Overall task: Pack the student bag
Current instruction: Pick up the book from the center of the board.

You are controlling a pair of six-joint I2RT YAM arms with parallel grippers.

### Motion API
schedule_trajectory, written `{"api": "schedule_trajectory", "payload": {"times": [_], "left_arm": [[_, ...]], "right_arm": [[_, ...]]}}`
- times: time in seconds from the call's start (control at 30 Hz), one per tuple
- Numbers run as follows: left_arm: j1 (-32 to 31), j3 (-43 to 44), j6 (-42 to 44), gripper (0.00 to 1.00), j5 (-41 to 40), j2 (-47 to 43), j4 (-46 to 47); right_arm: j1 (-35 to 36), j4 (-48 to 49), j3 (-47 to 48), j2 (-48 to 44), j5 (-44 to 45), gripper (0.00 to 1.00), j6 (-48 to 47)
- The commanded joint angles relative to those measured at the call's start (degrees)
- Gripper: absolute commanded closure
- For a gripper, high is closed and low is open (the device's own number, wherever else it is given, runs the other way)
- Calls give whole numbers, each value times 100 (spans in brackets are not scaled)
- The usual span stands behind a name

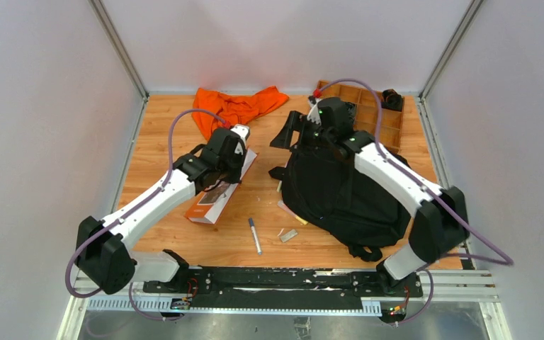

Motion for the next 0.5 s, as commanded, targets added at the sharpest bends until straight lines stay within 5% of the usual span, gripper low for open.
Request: {"api": "schedule_trajectory", "payload": {"times": [0.0, 0.47], "left_arm": [[-4, -192, 102, 100, 446, -352, 299], [-7, -347, 60, 100, 658, -463, 304]], "right_arm": [[186, 302, 393, 811, -420, 10, 936], [476, 21, 1366, 2431, -888, 1, 1927]]}}
